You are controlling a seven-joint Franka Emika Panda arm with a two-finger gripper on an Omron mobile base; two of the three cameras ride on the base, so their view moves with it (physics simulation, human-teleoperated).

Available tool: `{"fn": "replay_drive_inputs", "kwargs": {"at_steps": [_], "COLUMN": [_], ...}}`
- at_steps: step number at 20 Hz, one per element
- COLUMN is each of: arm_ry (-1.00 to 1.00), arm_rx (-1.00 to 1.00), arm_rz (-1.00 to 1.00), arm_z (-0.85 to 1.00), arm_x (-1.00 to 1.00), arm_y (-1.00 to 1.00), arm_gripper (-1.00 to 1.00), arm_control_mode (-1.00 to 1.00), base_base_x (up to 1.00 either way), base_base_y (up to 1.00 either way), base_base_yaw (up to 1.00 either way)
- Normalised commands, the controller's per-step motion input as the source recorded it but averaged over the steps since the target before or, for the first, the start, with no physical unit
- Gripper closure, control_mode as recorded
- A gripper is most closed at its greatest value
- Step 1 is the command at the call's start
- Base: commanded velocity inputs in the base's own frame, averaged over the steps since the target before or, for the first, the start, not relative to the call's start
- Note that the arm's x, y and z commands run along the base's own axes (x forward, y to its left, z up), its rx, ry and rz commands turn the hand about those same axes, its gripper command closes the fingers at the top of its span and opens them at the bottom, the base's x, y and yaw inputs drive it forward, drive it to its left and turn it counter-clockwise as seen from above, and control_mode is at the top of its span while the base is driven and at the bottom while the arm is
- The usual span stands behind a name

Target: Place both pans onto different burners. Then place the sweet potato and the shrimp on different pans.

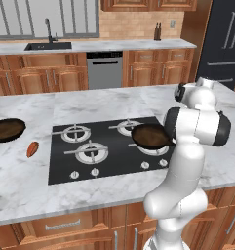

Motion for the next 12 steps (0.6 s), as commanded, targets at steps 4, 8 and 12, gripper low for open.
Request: {"fn": "replay_drive_inputs", "kwargs": {"at_steps": [4, 8, 12], "arm_ry": [0.0, 0.0, -0.01], "arm_rx": [0.0, 0.0, -0.03], "arm_rz": [-0.18, -0.2, -0.16], "arm_z": [-0.19, -0.32, -0.39], "arm_x": [0.05, 0.04, 0.16], "arm_y": [0.0, 0.0, 0.0], "arm_gripper": [-1.0, -1.0, -1.0], "arm_control_mode": [-1.0, -1.0, -1.0], "base_base_x": [0.0, 0.0, 0.0], "base_base_y": [0.0, 0.0, 0.0], "base_base_yaw": [0.0, 0.0, 0.0]}}
